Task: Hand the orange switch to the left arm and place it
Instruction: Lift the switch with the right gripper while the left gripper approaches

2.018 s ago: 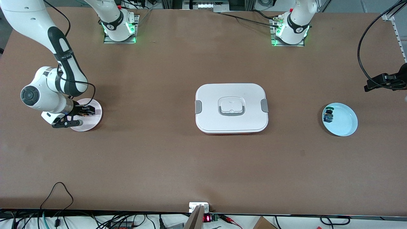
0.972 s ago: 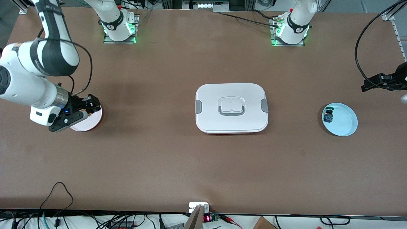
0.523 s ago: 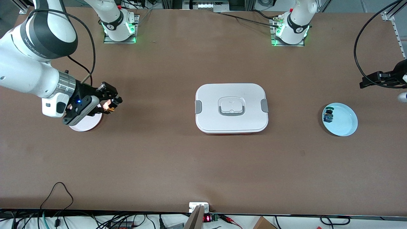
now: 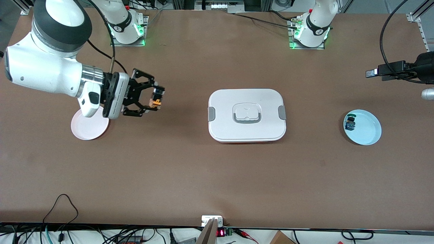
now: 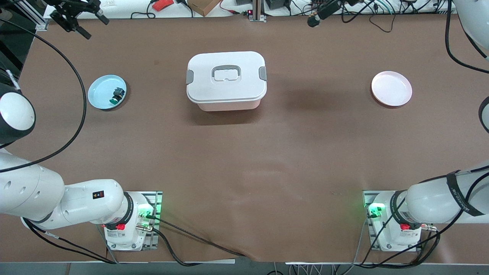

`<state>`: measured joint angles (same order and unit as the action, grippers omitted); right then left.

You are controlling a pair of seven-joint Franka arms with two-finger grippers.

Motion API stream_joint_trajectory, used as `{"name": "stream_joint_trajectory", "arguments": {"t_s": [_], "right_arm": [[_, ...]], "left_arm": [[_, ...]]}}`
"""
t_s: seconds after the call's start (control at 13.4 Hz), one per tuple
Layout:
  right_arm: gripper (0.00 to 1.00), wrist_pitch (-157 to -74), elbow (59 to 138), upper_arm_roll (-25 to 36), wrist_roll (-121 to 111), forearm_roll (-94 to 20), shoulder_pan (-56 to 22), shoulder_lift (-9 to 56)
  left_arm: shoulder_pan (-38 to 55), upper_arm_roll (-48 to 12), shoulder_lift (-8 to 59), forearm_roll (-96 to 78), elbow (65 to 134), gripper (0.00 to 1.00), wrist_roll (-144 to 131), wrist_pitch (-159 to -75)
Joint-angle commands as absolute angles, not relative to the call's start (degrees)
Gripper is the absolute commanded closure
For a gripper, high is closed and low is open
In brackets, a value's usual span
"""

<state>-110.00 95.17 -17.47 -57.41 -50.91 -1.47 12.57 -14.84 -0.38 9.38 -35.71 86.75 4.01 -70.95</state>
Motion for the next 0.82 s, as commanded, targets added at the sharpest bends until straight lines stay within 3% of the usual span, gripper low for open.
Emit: {"name": "stream_joint_trajectory", "arguments": {"t_s": [0.0, 0.3, 0.45, 0.75], "right_arm": [[1.00, -111.87, 94.83, -17.67, -64.57, -58.16, -4.64, 13.62], [1.00, -113.73, 95.27, -17.67, -80.83, -71.16, -9.74, 15.29], [1.00, -116.53, 95.27, -17.67, -85.76, -76.87, -11.94, 15.91], [1.00, -124.71, 95.10, -17.67, -96.30, -92.15, -17.13, 17.92]], "left_arm": [[-19.58, -0.79, 15.28, -55.37, 88.22, 0.00, 4.39, -65.50], [-20.39, -1.32, 17.74, -78.78, 99.63, 0.00, 13.50, -64.17], [-20.30, -4.46, 17.58, -85.24, 105.71, 0.00, 18.43, -67.13], [-20.21, -11.93, 17.49, -88.14, 106.44, 0.00, 21.36, -77.40]]}}
